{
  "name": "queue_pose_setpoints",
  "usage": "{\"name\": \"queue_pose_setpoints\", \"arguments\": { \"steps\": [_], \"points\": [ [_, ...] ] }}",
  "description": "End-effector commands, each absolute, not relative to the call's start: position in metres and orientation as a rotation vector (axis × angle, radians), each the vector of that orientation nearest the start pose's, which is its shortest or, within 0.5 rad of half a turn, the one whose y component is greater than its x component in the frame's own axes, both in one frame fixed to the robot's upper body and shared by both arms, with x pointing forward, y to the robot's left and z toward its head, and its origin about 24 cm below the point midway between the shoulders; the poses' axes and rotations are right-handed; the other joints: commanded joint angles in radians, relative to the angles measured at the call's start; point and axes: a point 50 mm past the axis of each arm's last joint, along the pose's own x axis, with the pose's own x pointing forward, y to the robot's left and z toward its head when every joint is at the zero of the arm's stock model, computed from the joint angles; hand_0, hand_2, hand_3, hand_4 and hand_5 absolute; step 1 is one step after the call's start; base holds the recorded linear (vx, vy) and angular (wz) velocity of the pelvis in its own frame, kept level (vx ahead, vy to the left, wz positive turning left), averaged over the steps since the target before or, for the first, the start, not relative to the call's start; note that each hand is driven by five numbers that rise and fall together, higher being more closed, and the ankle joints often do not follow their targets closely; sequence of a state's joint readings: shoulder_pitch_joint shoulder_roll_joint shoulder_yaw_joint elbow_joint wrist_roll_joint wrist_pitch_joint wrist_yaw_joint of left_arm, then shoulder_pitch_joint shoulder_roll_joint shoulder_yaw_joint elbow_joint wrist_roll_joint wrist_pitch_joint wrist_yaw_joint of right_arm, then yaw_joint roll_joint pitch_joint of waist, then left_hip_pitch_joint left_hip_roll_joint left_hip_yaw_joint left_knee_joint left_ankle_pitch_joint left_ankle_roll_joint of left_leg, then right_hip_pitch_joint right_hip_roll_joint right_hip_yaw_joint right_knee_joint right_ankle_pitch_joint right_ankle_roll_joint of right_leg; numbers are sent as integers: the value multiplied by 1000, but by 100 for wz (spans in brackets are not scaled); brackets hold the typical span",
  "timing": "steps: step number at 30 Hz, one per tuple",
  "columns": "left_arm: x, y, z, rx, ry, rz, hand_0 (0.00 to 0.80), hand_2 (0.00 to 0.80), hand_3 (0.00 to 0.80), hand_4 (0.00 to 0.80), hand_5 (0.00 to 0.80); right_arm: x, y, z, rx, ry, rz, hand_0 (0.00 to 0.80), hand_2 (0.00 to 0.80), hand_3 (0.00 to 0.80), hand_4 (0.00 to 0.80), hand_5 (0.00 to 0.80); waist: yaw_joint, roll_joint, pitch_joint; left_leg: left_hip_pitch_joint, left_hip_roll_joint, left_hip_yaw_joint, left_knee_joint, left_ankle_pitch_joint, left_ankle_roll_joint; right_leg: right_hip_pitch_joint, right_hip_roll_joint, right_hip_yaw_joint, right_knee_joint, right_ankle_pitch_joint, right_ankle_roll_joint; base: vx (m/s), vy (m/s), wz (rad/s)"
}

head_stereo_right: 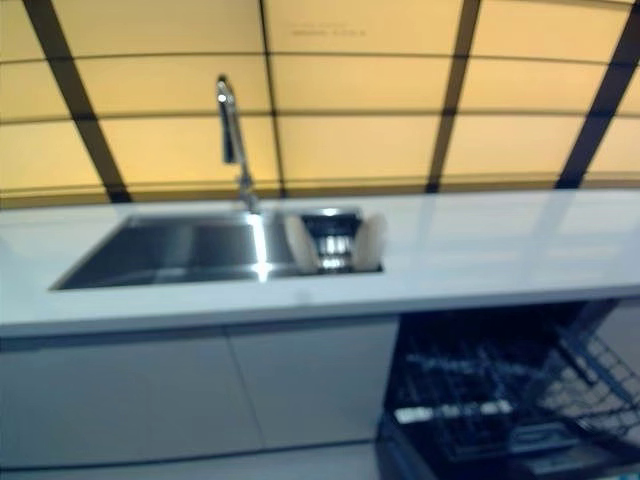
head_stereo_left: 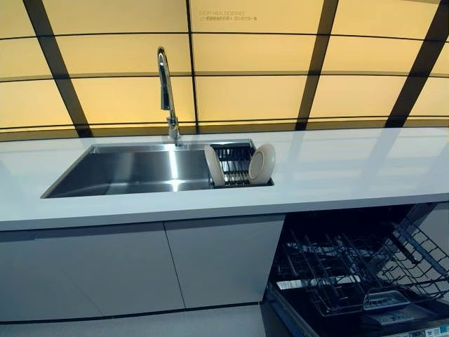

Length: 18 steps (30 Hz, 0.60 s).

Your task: Take plates into dishwasher

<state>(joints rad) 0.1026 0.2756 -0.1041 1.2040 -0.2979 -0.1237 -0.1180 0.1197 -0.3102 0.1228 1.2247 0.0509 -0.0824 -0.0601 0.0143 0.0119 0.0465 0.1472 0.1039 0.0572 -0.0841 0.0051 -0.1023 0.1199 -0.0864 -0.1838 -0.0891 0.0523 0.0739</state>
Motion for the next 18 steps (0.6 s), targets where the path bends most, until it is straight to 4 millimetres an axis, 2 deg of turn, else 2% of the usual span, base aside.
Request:
{"name": "queue_pose_setpoints", "arguments": {
  "steps": [1, 8, 18],
  "points": [
    [101, 254, -149, 14, 1036, 171, 0, 0, 0, 0, 0, 86, -256, -154, -314, 1144, -149, 0, 0, 0, 0, 0, 9, -49, 36, -5, -80, 46, 3, -11, 66, 16, -8, -25, 41, -22, 41, 0, 0, 0],
    [105, 258, -147, 43, 1010, 205, 0, 0, 0, 0, 0, 87, -256, -154, -313, 1144, -149, 0, 0, 0, 0, 0, 10, -50, 38, -4, -80, 47, 3, -11, 66, 17, -7, -21, 40, -22, 40, 0, 0, 0],
    [100, 265, -146, 138, 1026, 269, 0, 0, 0, 0, 0, 84, -256, -155, -301, 1146, -160, 0, 0, 0, 0, 0, 8, -54, 45, -5, -79, 47, 7, -11, 69, 11, -4, -16, 54, -29, 37, 1, -3, 0]
  ]
}}
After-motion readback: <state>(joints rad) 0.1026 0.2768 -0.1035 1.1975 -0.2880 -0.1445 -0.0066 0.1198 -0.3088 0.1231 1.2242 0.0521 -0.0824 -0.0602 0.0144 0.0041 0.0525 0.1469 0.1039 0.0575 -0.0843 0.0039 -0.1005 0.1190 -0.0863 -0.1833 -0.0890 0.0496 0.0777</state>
